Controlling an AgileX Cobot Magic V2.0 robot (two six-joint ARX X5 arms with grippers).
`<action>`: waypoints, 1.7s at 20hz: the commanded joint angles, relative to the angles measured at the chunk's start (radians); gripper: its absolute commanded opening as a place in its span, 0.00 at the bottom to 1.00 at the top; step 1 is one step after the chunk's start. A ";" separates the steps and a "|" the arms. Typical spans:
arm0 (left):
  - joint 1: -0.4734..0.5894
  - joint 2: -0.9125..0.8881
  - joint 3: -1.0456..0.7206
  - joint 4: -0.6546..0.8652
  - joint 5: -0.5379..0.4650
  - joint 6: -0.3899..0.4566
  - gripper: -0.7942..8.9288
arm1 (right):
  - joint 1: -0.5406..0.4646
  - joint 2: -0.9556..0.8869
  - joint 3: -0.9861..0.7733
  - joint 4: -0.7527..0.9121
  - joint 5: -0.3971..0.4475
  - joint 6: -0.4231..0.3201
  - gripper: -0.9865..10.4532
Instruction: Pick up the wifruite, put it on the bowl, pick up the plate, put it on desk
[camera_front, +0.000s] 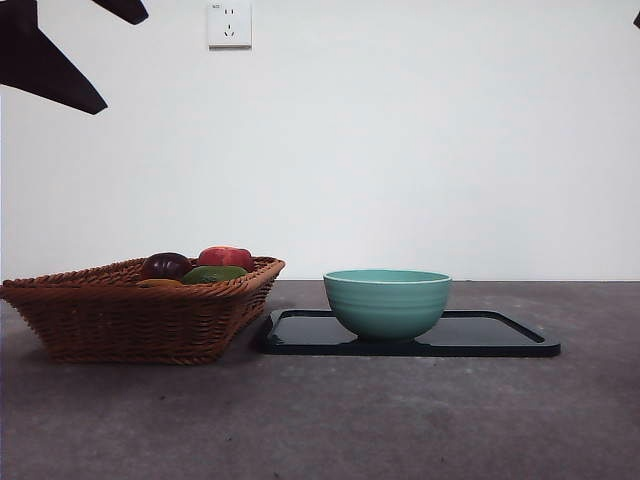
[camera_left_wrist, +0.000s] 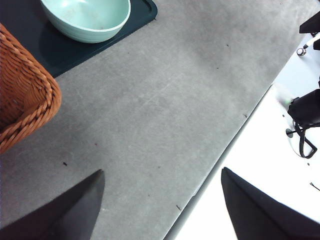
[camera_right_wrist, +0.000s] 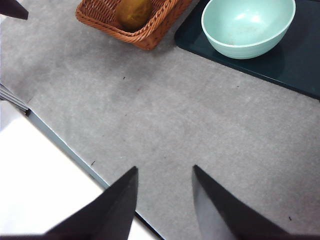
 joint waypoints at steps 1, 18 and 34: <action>-0.006 0.004 0.017 0.004 0.006 0.016 0.47 | 0.006 0.003 0.008 0.010 0.004 0.014 0.24; -0.006 0.004 0.017 0.004 0.006 0.016 0.47 | -0.001 0.024 0.020 0.135 0.069 0.183 0.33; -0.006 0.004 0.017 0.005 0.006 0.016 0.47 | -0.201 0.790 0.489 0.192 0.127 0.039 0.35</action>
